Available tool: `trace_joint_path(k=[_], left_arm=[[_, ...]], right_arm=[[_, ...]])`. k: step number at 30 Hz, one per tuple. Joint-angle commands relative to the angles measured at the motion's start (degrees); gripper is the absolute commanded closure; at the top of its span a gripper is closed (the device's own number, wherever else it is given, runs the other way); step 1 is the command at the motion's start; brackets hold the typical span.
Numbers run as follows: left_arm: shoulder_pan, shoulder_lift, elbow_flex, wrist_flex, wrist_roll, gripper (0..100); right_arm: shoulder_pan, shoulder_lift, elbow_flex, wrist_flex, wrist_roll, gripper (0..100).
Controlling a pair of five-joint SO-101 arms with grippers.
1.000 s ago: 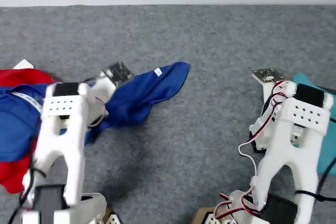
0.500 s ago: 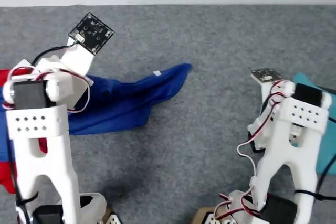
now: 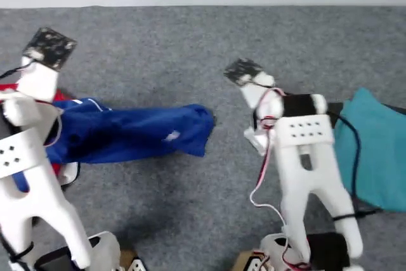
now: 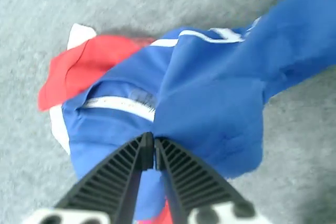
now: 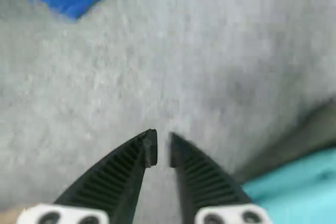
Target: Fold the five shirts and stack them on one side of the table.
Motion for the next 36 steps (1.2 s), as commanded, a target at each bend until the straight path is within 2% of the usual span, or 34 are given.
trace_joint_path(k=[1, 5, 9, 16, 21, 29, 36], left_arm=[[-2.2, -2.0, -2.0, 1.3, -1.1, 100], [-2.0, -2.0, 0.2, 1.1, -1.1, 100], [-2.1, -2.0, 4.7, -0.8, -1.1, 100], [-2.1, -2.1, 9.5, -3.7, -0.9, 100], [-2.1, -2.1, 9.5, -4.0, -0.8, 100], [-2.1, -2.1, 9.5, -4.0, -0.8, 100], [-2.1, -2.1, 9.5, -3.6, -0.8, 100]], right_arm=[[-3.6, 4.4, -0.8, -6.0, 1.5, 77.1], [-8.4, 9.6, -1.5, -4.5, 5.8, 75.3], [-14.0, 12.5, -4.3, -1.0, 6.5, 75.3], [-22.5, 20.3, -8.8, -5.1, 6.3, 75.1], [-24.0, 30.2, -16.3, -6.6, 6.3, 75.1], [-25.9, 45.0, -31.6, -2.2, 6.2, 75.1], [-26.9, 53.6, -38.2, -0.7, 6.2, 75.2]])
